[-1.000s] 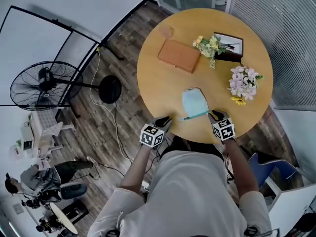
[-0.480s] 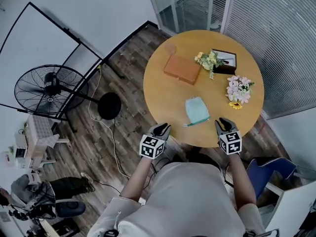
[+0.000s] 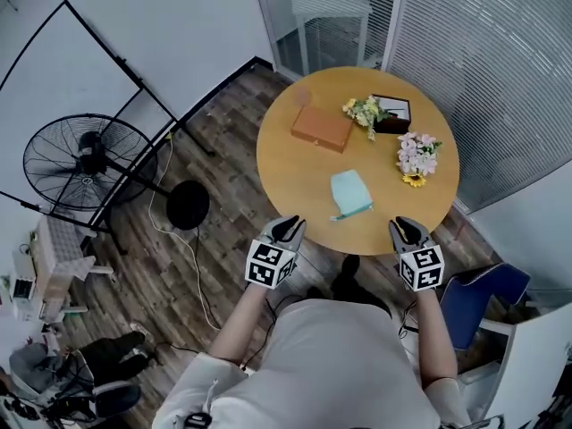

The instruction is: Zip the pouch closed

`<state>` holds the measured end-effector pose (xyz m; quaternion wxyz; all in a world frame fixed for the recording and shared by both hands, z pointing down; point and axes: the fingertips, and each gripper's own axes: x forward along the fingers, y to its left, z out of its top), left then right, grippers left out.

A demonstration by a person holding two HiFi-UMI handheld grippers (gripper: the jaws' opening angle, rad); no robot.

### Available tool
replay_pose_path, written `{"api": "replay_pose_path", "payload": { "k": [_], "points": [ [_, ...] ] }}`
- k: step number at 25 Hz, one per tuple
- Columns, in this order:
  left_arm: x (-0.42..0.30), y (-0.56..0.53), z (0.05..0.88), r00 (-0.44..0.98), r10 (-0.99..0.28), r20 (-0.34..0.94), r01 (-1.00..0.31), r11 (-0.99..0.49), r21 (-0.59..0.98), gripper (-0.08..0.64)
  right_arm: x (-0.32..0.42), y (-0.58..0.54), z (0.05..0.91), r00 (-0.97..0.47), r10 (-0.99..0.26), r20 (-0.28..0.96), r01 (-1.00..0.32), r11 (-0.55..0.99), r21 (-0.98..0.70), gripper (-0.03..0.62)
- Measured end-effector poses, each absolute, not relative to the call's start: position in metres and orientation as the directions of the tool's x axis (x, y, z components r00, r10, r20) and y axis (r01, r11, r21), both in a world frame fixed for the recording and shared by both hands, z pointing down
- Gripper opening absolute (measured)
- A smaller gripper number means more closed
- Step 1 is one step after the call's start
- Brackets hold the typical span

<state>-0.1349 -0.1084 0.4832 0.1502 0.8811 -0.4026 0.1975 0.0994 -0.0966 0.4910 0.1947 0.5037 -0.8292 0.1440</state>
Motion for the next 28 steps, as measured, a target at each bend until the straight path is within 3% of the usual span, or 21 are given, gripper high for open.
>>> {"api": "replay_pose_path", "payload": {
  "k": [11, 19, 28],
  "points": [
    [-0.106, -0.074, 0.43, 0.65, -0.659, 0.379, -0.734, -0.673, 0.089, 0.052, 0.119, -0.031, 0.419, -0.372, -0.865, 0.337, -0.916, 0.4, 0.016, 0.005],
    [-0.082, -0.051, 0.394, 0.663, -0.697, 0.275, -0.739, -0.667, 0.092, 0.023, 0.138, -0.021, 0.398, -0.429, -0.859, 0.28, -0.892, 0.451, 0.019, 0.002],
    [-0.073, -0.03, 0.374, 0.635, -0.734, 0.241, -0.767, -0.637, 0.081, 0.02, 0.157, -0.028, 0.374, -0.485, -0.842, 0.237, -0.861, 0.507, 0.036, 0.002]
  ]
}}
